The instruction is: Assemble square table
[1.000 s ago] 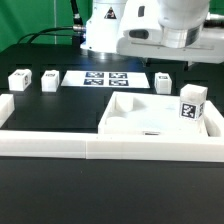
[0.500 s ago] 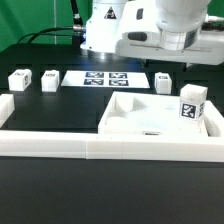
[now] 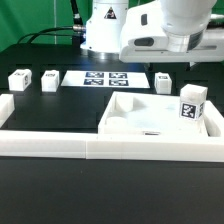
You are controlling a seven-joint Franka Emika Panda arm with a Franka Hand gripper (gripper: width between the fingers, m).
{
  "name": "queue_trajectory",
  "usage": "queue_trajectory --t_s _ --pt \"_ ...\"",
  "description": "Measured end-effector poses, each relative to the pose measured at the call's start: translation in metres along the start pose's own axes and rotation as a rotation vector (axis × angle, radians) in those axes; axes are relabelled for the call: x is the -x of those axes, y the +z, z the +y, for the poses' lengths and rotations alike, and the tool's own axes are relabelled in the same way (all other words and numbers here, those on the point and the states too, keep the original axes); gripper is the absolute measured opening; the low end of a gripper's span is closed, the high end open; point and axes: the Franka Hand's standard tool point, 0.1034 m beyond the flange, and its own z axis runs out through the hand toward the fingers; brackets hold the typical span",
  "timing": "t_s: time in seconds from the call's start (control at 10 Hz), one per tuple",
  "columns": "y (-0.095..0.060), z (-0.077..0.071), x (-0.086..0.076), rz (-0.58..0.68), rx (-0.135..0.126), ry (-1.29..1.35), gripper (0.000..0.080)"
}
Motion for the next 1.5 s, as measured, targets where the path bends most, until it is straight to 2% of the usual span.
queue_trajectory --t_s 0.4,0.6,0.8,1.4,1.5 --pt "0.001 0.001 0.0 -0.002 0.0 0.003 0.0649" --pt "0.024 0.0 0.014 -0.116 0.032 -0.009 0.0649" --pt "0.032 0.004 0.011 -0.146 0.033 -0.001 0.0649" --pt "0.032 0.006 0.01 -0.146 0.028 0.009 0.0649" --pt "0.044 0.005 0.014 -0.166 0.033 0.034 0.0649"
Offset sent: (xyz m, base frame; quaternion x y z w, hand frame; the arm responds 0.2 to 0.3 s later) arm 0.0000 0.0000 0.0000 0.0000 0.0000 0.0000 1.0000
